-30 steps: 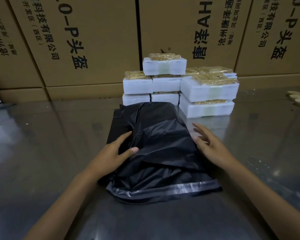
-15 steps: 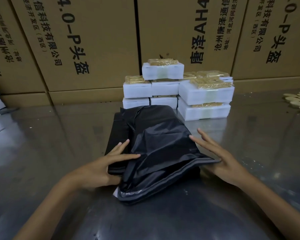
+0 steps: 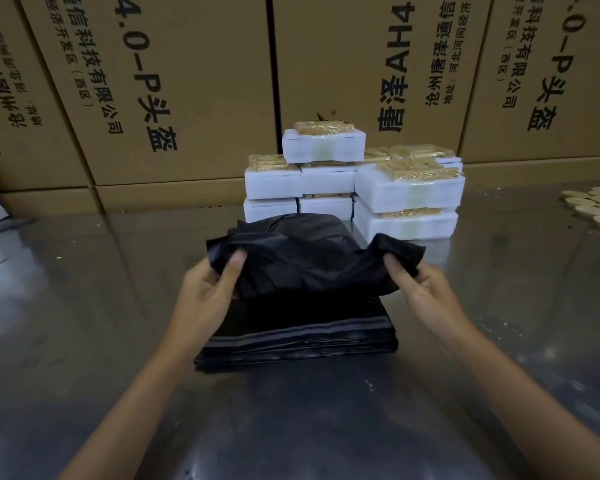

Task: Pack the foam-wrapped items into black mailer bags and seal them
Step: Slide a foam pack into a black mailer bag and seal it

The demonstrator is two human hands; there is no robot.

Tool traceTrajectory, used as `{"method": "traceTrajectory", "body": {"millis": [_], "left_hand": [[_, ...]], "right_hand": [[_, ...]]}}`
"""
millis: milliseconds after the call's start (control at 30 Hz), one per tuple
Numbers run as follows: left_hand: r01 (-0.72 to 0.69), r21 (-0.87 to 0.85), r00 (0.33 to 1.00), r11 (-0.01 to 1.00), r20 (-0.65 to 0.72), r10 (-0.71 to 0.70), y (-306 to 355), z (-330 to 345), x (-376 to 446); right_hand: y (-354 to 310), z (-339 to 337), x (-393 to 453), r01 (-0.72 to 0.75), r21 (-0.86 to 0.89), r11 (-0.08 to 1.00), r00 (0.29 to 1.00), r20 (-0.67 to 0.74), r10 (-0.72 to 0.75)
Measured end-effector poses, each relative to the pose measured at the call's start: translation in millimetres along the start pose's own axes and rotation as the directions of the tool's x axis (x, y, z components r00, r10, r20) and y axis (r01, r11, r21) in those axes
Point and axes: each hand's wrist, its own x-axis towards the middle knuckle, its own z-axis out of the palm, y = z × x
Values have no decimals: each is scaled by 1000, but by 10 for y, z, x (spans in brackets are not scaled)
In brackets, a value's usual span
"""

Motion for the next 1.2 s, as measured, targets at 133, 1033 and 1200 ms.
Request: {"method": "traceTrajectory", "body": {"millis": [133, 1033, 1200], "left_hand": [[10, 1, 998, 1000, -66, -9, 83, 22, 50], [167, 839, 984, 518, -105, -147, -698, 574, 455], [204, 667, 955, 716, 24, -294, -761, 536, 491]], "right_hand": [[-90, 38, 53, 21, 71, 997, 994, -104, -14], [418, 274, 766, -342, -327, 881, 938, -64, 340], [485, 302, 749, -349, -245, 904, 937, -111, 331]]}}
